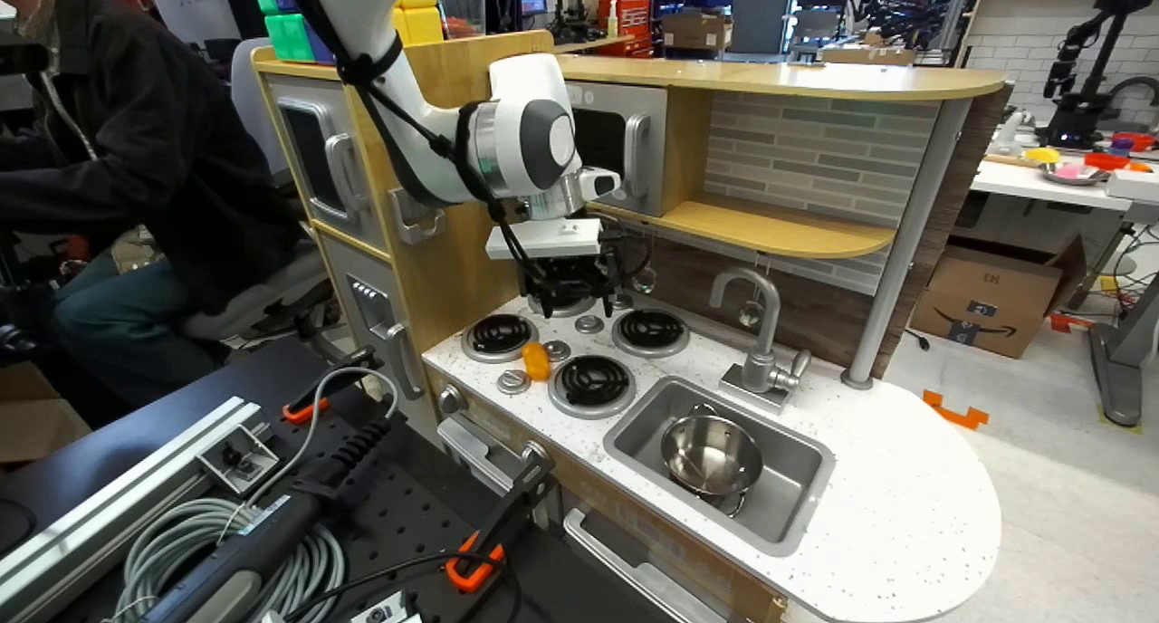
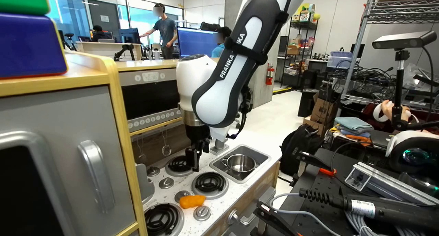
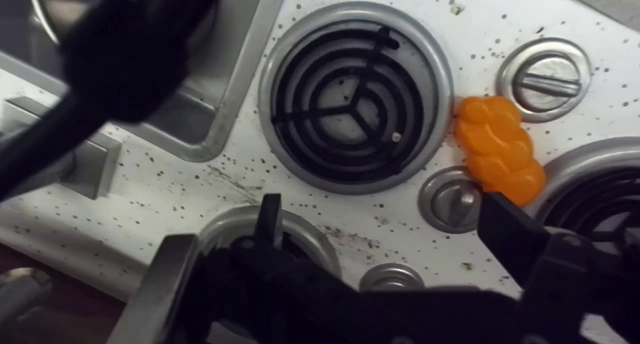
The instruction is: Put the orange object in the silver pot
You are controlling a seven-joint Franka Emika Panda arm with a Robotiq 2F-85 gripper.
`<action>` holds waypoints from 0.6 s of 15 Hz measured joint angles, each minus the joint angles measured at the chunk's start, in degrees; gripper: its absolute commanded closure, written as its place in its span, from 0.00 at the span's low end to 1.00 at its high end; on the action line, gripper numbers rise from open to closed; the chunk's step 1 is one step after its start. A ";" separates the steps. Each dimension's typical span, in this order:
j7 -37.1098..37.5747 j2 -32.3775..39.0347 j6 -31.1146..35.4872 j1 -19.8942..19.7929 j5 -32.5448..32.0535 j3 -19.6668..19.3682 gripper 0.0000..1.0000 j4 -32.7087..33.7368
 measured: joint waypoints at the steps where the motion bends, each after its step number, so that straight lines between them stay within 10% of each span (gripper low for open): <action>1: -3.42 0.22 0.00 -0.77 1.06 1.60 0.00 0.19; 9: -19.76 -0.75 -12.26 -1.94 4.92 8.55 0.00 1.12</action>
